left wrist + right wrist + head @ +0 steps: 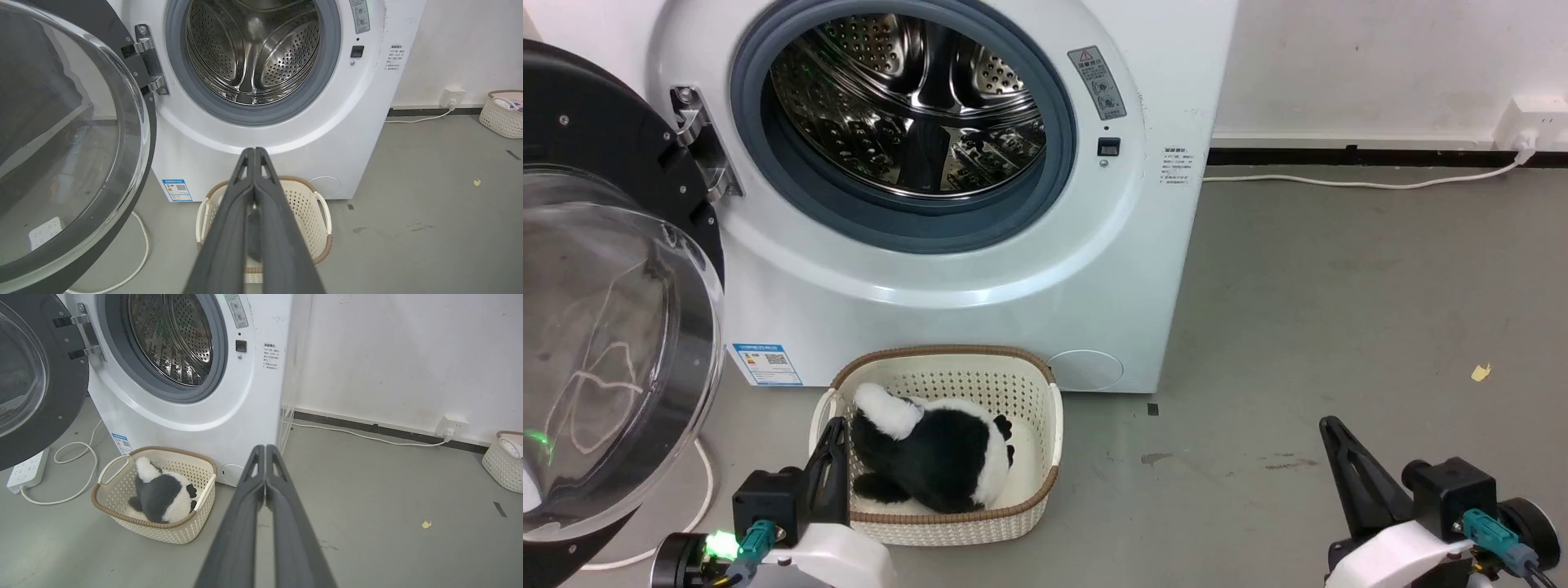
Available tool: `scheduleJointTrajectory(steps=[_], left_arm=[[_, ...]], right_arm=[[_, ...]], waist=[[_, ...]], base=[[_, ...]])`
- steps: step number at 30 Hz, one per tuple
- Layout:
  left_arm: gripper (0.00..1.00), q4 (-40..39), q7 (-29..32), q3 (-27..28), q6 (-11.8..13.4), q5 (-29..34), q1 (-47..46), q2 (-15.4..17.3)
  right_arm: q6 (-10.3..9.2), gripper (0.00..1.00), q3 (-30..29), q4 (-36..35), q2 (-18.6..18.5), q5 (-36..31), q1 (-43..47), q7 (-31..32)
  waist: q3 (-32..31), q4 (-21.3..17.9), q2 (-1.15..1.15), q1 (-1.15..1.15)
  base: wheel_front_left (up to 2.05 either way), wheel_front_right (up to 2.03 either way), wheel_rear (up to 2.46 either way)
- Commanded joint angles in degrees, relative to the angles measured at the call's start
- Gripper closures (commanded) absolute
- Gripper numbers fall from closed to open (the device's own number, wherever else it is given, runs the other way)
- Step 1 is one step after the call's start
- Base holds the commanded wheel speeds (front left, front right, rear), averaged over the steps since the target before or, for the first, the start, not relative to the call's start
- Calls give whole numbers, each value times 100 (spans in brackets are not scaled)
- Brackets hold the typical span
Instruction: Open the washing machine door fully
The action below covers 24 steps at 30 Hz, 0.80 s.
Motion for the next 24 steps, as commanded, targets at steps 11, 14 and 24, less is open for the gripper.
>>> scheduleJointTrajectory(steps=[11, 14, 24], left_arm=[[100, -70, 152, 91, -82, 158, -116, -80], [100, -70, 152, 91, -82, 158, -116, -80], [100, -70, 152, 91, -82, 158, -116, -80]], right_arm=[[-5, 100, 38, -47, 20, -86, -147, 152], [-5, 100, 38, -47, 20, -86, -147, 152], [-5, 100, 38, -47, 20, -86, -147, 152]], waist=[[2, -12, 0, 0], [2, -12, 0, 0], [2, -12, 0, 0]], base=[[0, 0, 0], [0, 0, 0], [0, 0, 0]])
